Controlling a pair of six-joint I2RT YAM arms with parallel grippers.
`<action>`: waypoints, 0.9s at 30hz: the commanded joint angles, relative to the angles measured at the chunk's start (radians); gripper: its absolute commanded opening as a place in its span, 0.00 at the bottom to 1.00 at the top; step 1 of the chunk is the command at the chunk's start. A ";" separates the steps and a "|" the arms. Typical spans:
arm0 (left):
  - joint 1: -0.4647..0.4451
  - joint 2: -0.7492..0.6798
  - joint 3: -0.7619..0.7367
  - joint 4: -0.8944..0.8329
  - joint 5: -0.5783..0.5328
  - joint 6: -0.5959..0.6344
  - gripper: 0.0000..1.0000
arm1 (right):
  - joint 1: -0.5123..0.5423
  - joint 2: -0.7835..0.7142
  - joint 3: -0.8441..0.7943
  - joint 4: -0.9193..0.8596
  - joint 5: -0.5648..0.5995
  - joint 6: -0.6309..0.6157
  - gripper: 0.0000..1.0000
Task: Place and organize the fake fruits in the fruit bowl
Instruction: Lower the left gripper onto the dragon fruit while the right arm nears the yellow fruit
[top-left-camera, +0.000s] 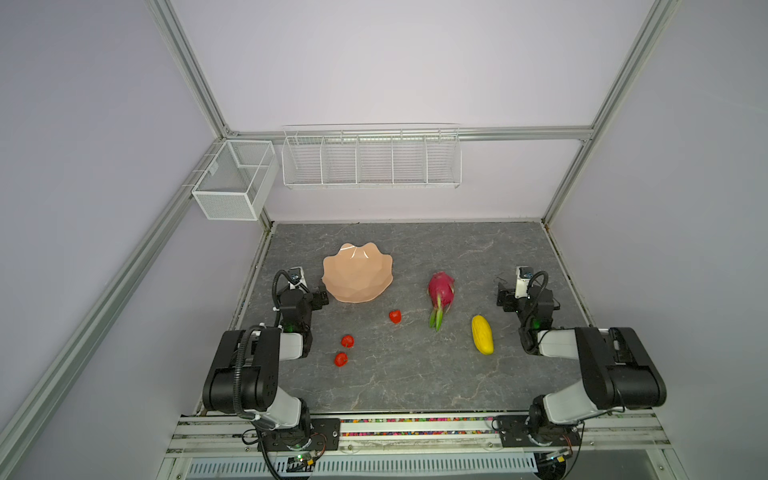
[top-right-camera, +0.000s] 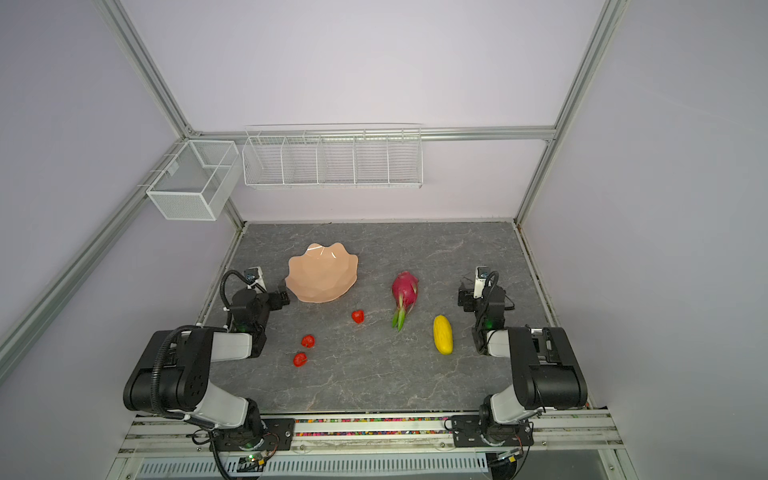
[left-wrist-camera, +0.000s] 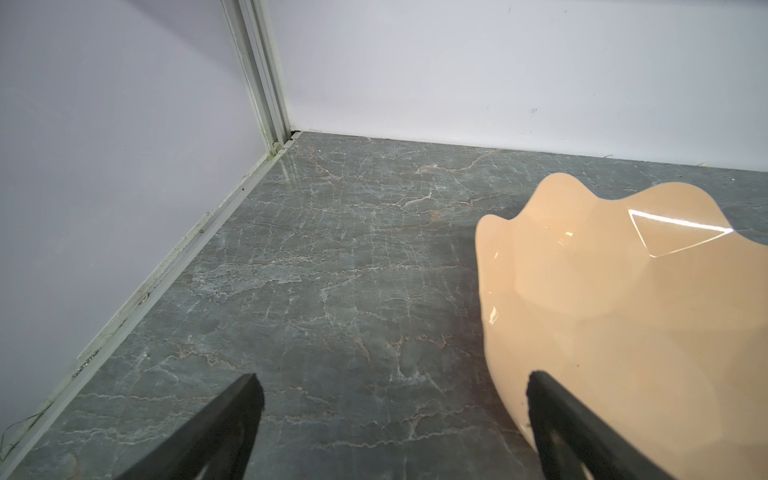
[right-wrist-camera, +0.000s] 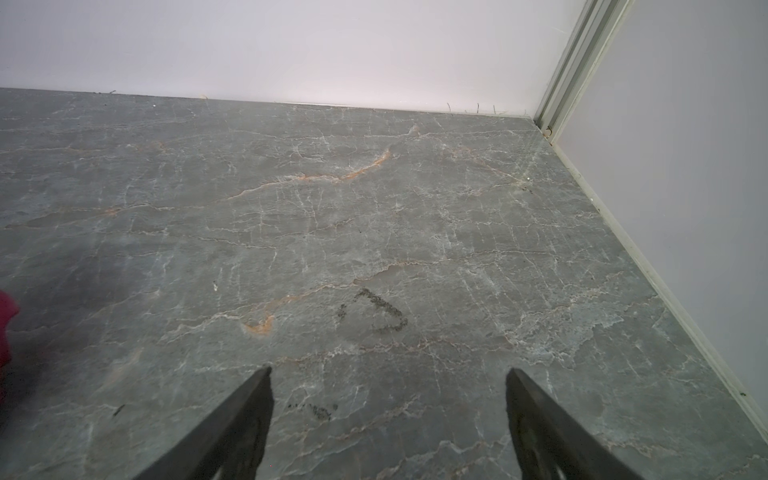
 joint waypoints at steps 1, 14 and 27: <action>-0.003 0.009 0.021 0.018 -0.011 0.007 0.99 | -0.005 0.013 0.013 0.011 -0.019 -0.006 0.88; -0.006 -0.148 -0.041 0.009 -0.114 -0.027 1.00 | 0.037 -0.248 0.028 -0.210 0.125 0.004 0.88; -0.481 -0.516 0.345 -1.075 -0.036 -0.269 0.95 | 0.174 -0.713 0.163 -1.141 -0.280 0.352 0.88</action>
